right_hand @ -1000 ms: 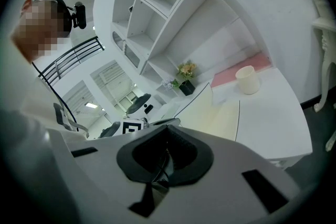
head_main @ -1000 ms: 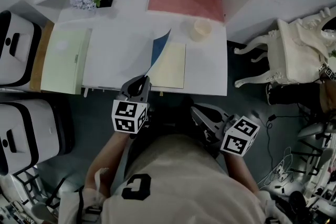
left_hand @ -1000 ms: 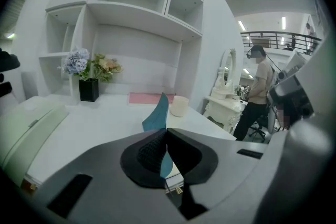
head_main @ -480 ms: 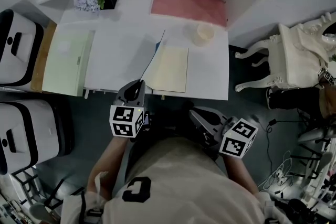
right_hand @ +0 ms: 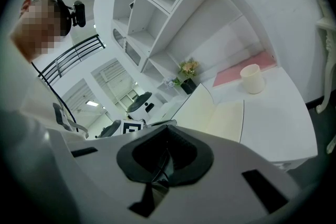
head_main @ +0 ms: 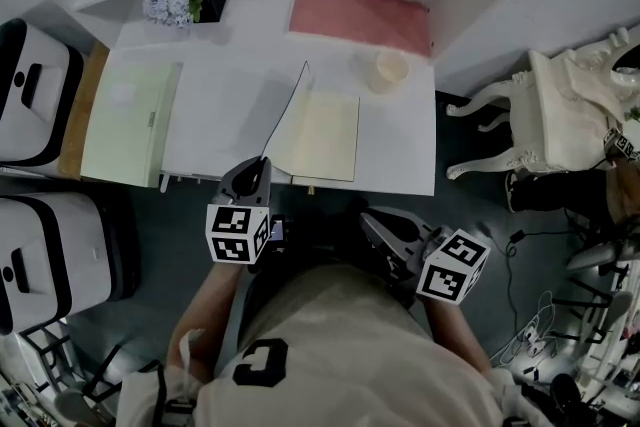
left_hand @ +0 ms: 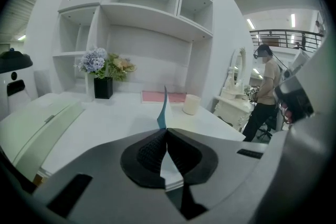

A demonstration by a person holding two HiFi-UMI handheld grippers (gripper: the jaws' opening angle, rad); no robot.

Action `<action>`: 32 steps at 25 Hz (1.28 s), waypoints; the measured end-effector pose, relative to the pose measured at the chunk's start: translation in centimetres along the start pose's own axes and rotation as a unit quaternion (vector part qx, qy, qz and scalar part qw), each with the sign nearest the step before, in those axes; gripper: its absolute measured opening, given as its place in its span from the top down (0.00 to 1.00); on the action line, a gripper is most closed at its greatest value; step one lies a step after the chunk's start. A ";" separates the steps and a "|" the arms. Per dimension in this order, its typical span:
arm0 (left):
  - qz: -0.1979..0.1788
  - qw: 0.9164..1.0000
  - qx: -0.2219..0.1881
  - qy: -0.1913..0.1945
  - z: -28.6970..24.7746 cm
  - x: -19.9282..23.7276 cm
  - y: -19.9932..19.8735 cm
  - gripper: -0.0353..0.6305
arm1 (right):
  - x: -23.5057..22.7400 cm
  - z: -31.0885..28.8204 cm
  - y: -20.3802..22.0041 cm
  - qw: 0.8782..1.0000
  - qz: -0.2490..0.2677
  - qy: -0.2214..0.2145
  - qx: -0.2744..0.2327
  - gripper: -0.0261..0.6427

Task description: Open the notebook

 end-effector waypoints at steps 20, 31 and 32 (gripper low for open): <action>0.009 0.998 0.035 -0.056 0.6 3.2 1.9 0.92 | -0.1 -1.8 -0.1 0.999 -0.002 -0.011 0.034 0.93; 0.021 0.994 0.066 -0.081 0.1 4.7 3.5 0.92 | -0.9 -2.4 -0.2 0.999 -0.010 -0.014 0.048 0.93; 0.022 0.994 0.069 -0.083 0.1 4.8 3.6 0.92 | -1.0 -2.5 -0.2 0.999 -0.012 -0.014 0.050 0.93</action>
Point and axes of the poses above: the fingertips, and each gripper's own axes: z backward along the fingers, x to its left, y out of its underside, the point moved 10 cm from there along z, backward along the fingers, and after that the axes turned 10 degrees about -x, right-handed, at the moved point
